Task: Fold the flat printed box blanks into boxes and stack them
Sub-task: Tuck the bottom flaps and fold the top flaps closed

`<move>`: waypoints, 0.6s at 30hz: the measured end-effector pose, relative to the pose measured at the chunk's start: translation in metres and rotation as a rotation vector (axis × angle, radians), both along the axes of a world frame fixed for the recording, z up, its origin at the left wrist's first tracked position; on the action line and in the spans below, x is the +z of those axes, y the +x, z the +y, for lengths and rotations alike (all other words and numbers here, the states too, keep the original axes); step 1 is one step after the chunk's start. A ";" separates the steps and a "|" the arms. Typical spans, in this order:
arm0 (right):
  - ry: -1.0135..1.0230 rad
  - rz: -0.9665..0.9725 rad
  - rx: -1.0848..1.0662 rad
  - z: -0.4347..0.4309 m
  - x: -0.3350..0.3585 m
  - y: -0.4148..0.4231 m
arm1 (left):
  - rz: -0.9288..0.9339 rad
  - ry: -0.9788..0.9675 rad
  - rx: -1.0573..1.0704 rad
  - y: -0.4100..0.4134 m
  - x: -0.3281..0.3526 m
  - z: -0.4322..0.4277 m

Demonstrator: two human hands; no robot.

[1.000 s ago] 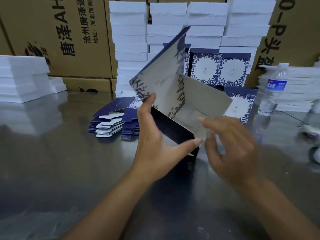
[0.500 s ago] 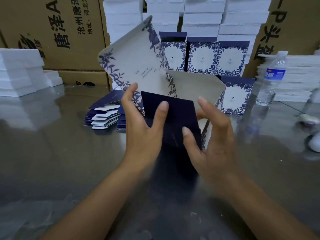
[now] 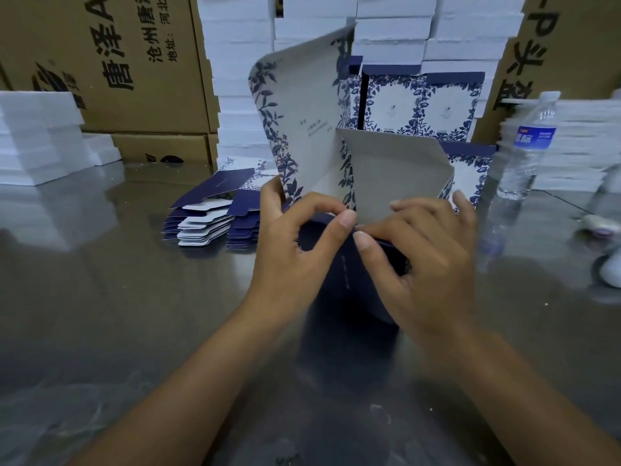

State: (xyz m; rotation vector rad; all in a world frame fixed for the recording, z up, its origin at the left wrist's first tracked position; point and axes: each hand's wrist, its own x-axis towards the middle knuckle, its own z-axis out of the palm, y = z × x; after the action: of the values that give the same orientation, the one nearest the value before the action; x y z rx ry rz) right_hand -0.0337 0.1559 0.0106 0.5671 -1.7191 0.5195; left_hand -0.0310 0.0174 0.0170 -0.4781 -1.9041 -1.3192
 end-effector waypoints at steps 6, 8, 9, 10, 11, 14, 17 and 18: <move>-0.042 -0.025 0.051 -0.002 0.001 0.004 | -0.047 -0.030 -0.040 -0.001 -0.001 0.002; -0.051 -0.041 0.062 -0.004 0.001 0.005 | -0.043 -0.014 -0.025 -0.002 -0.002 0.002; -0.058 -0.058 0.069 -0.005 0.001 0.005 | -0.043 -0.009 -0.024 -0.002 -0.002 0.003; -0.064 -0.072 0.074 -0.006 0.001 0.005 | -0.044 -0.007 -0.024 -0.002 -0.002 0.003; -0.067 -0.082 0.074 -0.007 0.001 0.005 | -0.045 -0.007 -0.025 -0.003 -0.002 0.003; -0.045 -0.084 0.035 -0.003 0.004 0.004 | -0.060 -0.005 -0.030 -0.003 -0.002 0.002; -0.030 -0.069 -0.014 0.001 0.005 0.004 | -0.073 -0.004 -0.019 -0.004 -0.002 0.001; -0.033 -0.073 -0.019 0.001 0.005 0.004 | -0.074 0.000 -0.017 -0.004 -0.001 0.001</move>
State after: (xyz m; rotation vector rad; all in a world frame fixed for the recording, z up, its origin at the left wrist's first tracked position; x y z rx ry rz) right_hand -0.0300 0.1570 0.0156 0.5133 -1.7799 0.5593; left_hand -0.0345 0.0183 0.0157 -0.4520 -1.9648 -1.3653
